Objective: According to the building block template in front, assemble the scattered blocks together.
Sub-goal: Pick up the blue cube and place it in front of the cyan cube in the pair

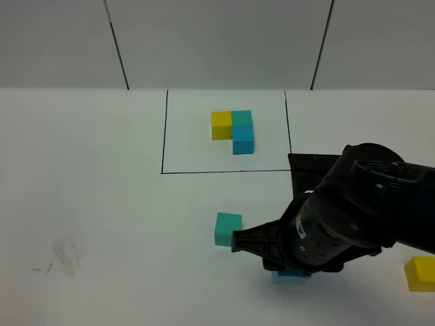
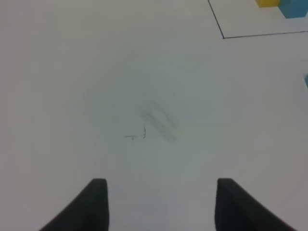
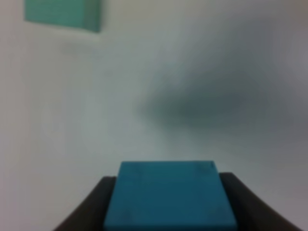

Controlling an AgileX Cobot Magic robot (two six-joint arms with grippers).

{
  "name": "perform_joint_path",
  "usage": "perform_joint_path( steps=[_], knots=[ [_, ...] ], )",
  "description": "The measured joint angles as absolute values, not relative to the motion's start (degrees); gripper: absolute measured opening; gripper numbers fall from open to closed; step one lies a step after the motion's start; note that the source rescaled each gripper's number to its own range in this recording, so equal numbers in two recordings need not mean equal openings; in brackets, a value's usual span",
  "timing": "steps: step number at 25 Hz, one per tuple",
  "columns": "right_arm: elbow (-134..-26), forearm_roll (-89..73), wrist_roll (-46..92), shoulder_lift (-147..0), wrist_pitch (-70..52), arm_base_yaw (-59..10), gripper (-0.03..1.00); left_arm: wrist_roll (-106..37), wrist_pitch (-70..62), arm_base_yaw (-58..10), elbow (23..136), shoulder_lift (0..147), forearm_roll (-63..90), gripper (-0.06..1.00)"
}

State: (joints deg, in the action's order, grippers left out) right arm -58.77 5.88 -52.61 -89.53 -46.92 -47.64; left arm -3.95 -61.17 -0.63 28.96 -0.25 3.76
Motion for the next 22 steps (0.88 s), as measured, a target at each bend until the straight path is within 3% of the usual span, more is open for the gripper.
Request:
perform_joint_path(
  steps=[9, 22],
  knots=[
    [-58.66, -0.96, -50.27, -95.54, -37.45, -47.83, 0.23, -3.95, -61.17, -0.63, 28.96, -0.25, 3.76, 0.29],
    [-60.79, 6.03, -58.91, -106.96, -32.3, -51.19, 0.23, -3.95, -61.17, -0.63, 28.96, -0.25, 3.76, 0.29]
  ],
)
